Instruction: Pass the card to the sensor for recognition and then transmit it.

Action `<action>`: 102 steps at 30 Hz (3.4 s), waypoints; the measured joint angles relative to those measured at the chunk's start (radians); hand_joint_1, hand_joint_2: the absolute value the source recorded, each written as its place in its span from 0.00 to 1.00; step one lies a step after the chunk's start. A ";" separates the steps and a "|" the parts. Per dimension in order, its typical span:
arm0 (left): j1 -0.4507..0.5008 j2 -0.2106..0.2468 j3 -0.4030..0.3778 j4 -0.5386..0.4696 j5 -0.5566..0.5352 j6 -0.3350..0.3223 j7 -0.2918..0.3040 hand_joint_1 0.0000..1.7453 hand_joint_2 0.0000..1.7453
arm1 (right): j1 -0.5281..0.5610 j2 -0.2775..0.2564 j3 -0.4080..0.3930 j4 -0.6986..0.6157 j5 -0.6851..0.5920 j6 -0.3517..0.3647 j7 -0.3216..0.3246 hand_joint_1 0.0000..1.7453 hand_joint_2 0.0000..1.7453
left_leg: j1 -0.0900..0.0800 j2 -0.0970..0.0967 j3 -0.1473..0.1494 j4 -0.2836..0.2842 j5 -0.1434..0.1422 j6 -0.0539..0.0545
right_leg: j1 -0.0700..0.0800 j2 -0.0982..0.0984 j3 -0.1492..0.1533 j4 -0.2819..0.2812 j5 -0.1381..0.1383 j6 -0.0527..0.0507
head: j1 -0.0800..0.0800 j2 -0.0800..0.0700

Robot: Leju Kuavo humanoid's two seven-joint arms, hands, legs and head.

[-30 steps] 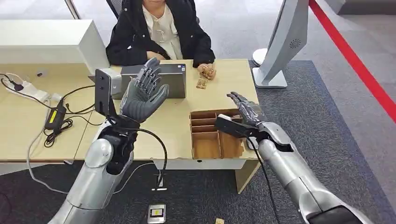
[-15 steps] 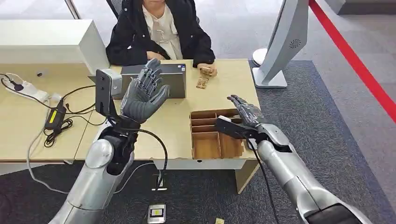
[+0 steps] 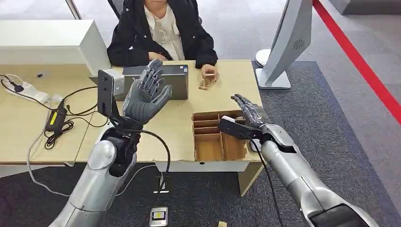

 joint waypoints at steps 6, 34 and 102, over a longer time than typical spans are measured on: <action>-0.007 -0.008 -0.002 0.009 0.000 0.003 -0.002 0.00 1.00 | -0.007 0.000 0.000 0.009 -0.002 -0.009 -0.002 0.00 1.00 | 0.000 0.000 0.000 0.000 0.000 0.000 | 0.000 0.000 0.000 0.000 0.000 0.000 | 0.000 0.000; -0.017 -0.010 -0.016 0.024 0.006 0.003 -0.002 0.00 1.00 | -0.014 -0.005 0.000 -0.017 -0.025 0.003 0.004 1.00 1.00 | 0.000 0.000 0.000 0.000 0.000 0.000 | 0.000 0.000 0.000 0.000 0.000 0.000 | 0.000 0.000; -0.005 -0.014 -0.019 0.026 0.004 0.003 -0.014 0.00 1.00 | -0.042 -0.018 -0.008 0.032 -0.061 -0.136 -0.018 0.00 1.00 | 0.000 0.000 0.001 0.000 0.000 0.000 | 0.000 0.000 0.000 0.000 0.000 0.000 | 0.000 0.000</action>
